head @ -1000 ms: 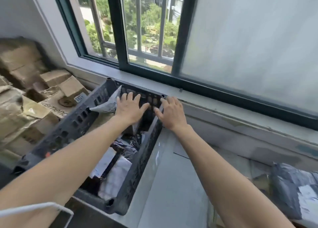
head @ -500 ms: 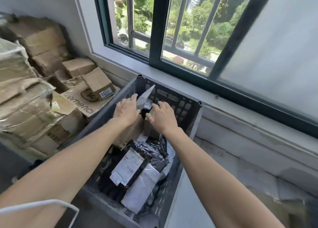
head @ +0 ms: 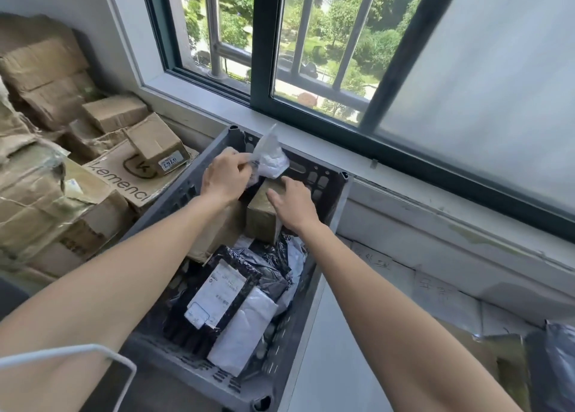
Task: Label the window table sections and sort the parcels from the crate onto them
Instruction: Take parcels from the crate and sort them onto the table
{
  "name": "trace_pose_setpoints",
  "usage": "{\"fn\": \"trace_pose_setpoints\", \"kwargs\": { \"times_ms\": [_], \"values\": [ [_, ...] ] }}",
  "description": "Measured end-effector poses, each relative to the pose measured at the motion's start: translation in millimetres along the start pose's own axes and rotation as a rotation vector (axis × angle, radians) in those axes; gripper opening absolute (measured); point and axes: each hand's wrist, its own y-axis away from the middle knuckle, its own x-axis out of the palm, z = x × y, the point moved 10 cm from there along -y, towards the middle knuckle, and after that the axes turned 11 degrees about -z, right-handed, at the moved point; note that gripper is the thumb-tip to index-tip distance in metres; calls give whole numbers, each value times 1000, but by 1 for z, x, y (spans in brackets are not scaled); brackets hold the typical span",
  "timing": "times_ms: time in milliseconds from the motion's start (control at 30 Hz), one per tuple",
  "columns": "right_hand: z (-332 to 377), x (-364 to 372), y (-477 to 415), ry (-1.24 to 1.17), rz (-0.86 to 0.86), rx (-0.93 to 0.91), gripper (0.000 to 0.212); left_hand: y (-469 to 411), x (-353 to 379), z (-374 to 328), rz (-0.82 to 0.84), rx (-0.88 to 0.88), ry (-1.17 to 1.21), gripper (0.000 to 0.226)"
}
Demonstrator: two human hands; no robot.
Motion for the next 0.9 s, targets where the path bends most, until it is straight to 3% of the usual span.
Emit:
{"fn": "trace_pose_setpoints", "kwargs": {
  "times_ms": [167,233,267,333,400,533,667,800,900],
  "values": [
    [-20,-36,-1,-615,-128,350,82,-5,-12,-29,114,-247,439,18],
    [-33,-54,-1,-799,-212,437,75,1,-11,-42,188,-311,546,13],
    [-38,-63,0,-853,-243,452,61,5,-11,-49,222,-331,581,10],
    [-48,-85,0,-853,-319,429,19,12,-7,-61,270,-348,633,23],
    [-57,-108,4,-828,-397,403,29,18,1,-72,304,-376,688,36],
    [-92,-140,16,-897,-486,462,21,32,21,-84,368,-447,757,20],
    [-128,-160,31,-941,-528,531,29,47,46,-106,455,-455,824,16],
    [-174,-176,50,-1092,-655,673,15,72,76,-133,646,-426,812,35],
    [-208,-185,66,-1155,-730,767,14,80,94,-142,611,-480,852,30]
  ]
}}
